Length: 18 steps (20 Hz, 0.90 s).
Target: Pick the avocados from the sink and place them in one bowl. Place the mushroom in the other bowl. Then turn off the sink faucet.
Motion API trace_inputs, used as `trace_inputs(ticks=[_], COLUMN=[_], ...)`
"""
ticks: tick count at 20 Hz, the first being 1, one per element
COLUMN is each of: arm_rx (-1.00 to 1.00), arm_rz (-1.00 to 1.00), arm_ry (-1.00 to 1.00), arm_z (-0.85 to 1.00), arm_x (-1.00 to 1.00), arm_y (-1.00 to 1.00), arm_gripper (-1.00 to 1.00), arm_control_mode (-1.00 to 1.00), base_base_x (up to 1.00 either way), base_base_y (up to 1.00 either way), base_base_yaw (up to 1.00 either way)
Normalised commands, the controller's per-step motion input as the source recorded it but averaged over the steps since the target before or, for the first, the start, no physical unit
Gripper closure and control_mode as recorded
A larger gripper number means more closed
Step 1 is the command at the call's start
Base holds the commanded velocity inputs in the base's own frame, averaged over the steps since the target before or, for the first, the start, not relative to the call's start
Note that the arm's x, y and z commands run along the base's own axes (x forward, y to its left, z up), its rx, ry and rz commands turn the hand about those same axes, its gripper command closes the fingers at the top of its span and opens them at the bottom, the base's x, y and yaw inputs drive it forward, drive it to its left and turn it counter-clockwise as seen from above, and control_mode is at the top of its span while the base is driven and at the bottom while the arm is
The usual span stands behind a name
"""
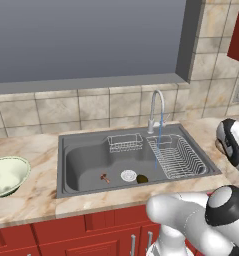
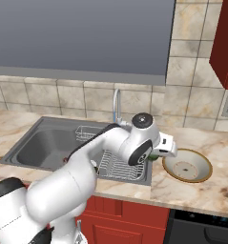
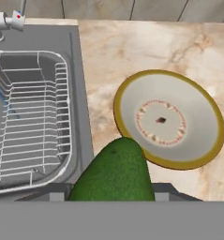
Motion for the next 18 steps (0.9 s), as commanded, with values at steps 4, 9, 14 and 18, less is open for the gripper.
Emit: trace_inputs(ticks=[4,9,14,18], arm_rx=[0.00,0.00,0.00,0.00], arm_rz=[0.00,0.00,0.00,0.00], arm_ry=[0.00,0.00,0.00,0.00], arm_z=[-0.06,-0.09,-0.16,-0.17], arm_x=[0.13,0.10,0.09,0.14], arm_y=[-0.20,-0.23,-0.24,-0.21], arm_gripper=[1.00,1.00,1.00,1.00], arm_control_mode=[-1.00,-1.00,-1.00,-1.00], base_base_x=[0.00,0.00,0.00,0.00], base_base_y=[0.00,0.00,0.00,0.00], base_base_yaw=[0.00,0.00,0.00,0.00])
